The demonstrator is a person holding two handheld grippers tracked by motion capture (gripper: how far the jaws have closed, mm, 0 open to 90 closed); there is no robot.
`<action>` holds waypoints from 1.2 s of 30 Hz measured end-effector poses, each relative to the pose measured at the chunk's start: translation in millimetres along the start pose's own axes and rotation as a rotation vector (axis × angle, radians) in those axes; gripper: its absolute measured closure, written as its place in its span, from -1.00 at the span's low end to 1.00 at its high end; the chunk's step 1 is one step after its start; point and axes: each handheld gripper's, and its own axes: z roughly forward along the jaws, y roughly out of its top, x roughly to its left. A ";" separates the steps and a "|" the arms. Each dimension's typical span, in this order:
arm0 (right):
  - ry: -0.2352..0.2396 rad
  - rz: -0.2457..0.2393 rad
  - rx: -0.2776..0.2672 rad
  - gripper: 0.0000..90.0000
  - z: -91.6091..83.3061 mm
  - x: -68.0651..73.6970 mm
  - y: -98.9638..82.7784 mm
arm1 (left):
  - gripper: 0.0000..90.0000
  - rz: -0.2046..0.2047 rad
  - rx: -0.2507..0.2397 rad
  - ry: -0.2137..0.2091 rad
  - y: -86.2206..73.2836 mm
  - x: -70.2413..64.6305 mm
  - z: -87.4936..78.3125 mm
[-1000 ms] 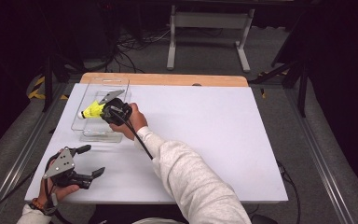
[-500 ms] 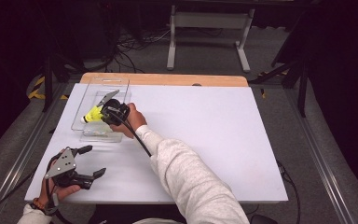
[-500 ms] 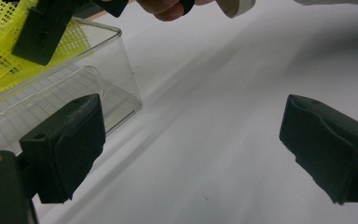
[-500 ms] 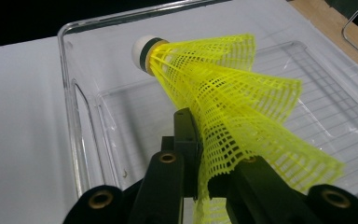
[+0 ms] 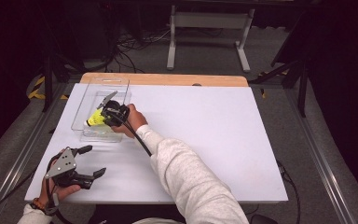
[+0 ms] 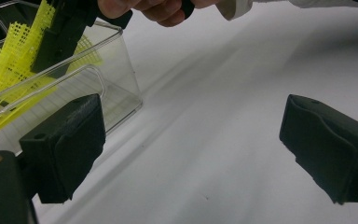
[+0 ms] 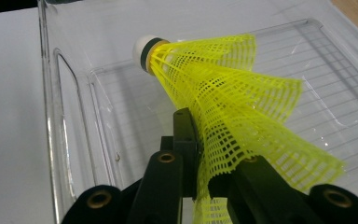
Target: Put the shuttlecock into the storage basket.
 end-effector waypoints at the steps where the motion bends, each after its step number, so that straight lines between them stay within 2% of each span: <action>1: 0.001 -0.001 -0.001 0.91 0.1 -0.4 0.0 | -0.83 0.000 0.000 0.000 0.0 0.0 0.0; 21: 0.003 0.009 0.010 0.78 0.4 -2.2 -1.7 | -0.83 0.003 0.000 -0.006 0.4 -0.5 0.4; 22: 0.003 0.009 0.012 0.69 0.3 -2.8 -1.9 | -0.82 0.002 -0.001 -0.006 0.4 -0.4 0.3; 23: 0.003 0.009 0.012 0.69 0.3 -2.8 -1.9 | -0.82 0.001 -0.001 -0.006 0.4 -0.3 0.3; 28: -0.007 0.003 0.021 0.43 -2.4 -0.7 -2.3 | -0.82 0.003 0.002 -0.008 0.4 -0.3 0.9; 36: -0.046 -0.020 -0.023 0.26 -16.6 6.3 -7.1 | -0.82 0.007 0.005 -0.011 1.3 -1.8 2.4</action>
